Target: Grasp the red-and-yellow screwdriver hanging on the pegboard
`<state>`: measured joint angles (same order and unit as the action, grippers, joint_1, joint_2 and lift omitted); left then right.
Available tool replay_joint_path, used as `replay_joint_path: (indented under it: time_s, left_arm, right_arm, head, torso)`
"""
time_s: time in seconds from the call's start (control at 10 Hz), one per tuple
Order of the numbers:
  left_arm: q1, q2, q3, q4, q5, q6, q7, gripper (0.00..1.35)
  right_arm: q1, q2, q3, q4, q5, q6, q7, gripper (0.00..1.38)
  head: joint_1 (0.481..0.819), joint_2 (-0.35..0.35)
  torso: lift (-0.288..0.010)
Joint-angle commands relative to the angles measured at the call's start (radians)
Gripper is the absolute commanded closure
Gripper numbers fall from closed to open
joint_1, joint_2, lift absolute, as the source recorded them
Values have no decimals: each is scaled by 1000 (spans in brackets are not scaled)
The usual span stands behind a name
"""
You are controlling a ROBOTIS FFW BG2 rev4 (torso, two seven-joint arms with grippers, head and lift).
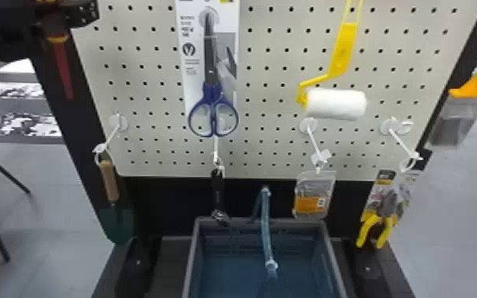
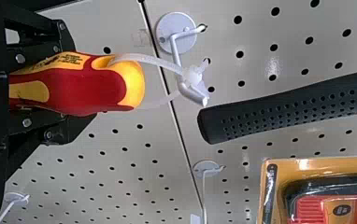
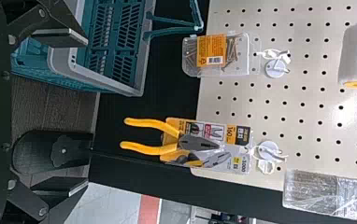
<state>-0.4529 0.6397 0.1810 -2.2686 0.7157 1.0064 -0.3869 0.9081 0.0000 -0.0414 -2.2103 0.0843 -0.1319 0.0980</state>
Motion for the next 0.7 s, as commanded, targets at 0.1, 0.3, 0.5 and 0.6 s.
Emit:
replay_joint_path:
  time_s: [0.1, 0.3, 0.5, 0.6]
  left_arm:
    - [-2, 0, 2, -3, 1, 0, 0, 1220]
    - [2, 0, 2, -3, 1, 1, 0, 1220]
    - [5, 0, 2, -3, 8, 3, 0, 1220]
    - [5, -3, 3, -3, 10, 3, 0, 1220]
  right_arm:
    - [-1, 1, 0, 0, 0, 0, 0, 234]
    - [-3, 1, 0, 0, 0, 0, 0, 234]
    - [-3, 1, 0, 0, 0, 1, 0, 236]
    - [-3, 1, 0, 0, 0, 1, 0, 234]
  head:
    - [549, 0]
    - [549, 0]
    - [549, 0]
    - [549, 0]
  torso:
    - [-100]
    - [-100]
    - [-100]
    - [-100]
